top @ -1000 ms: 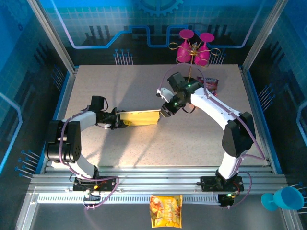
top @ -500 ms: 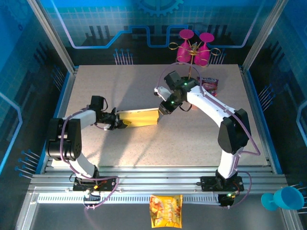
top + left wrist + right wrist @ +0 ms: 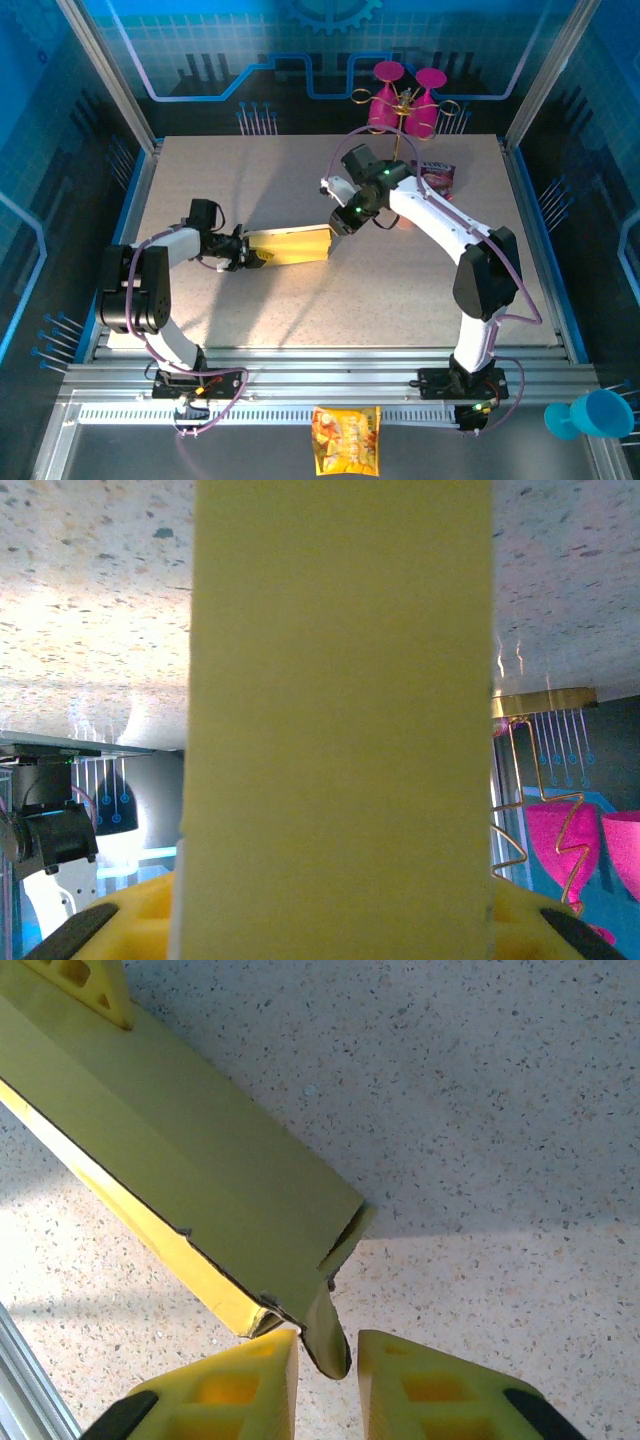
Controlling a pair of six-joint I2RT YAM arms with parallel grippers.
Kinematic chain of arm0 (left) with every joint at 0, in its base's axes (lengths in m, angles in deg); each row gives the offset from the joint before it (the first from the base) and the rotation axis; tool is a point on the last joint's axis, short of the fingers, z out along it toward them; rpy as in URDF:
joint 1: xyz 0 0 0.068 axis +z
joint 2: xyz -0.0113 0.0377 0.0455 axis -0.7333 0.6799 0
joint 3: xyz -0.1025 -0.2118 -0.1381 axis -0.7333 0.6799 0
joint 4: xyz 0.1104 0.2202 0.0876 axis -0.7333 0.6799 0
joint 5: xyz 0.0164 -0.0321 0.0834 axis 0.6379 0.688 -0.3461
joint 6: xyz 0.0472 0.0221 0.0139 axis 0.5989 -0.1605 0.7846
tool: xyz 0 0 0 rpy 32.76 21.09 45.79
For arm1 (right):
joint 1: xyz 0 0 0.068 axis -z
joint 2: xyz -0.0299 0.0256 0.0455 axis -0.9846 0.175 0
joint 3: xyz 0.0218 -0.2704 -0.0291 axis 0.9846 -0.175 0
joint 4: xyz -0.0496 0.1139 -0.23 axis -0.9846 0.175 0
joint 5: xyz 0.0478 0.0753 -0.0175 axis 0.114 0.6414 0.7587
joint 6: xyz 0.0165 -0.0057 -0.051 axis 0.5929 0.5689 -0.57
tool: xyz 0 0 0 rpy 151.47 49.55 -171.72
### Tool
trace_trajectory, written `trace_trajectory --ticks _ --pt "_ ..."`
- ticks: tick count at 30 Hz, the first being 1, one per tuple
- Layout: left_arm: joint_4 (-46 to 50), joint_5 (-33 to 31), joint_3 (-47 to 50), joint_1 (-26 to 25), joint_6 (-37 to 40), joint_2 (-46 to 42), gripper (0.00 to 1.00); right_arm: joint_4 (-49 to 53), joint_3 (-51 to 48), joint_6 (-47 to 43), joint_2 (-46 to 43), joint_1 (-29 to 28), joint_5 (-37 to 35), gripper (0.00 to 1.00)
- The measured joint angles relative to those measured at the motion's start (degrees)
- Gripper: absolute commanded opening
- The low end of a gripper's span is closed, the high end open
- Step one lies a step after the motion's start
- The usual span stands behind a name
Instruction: Fold the paper box
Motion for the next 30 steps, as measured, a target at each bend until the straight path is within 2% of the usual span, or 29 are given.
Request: trace_trajectory --ticks 7,22,30 --pt "0.4 0.0 -0.3 0.0 0.0 0.1 0.00 0.4 0.5 0.3 0.5 0.0 0.2 0.12" --pt "0.6 0.0 -0.4 0.0 -1.1 0.1 0.00 0.4 0.9 4.9 0.8 -0.2 1.0 0.00" --pt "0.4 0.0 -0.3 0.0 -1.9 0.1 0.00 0.1 0.9 11.4 0.8 -0.9 -0.3 0.00"
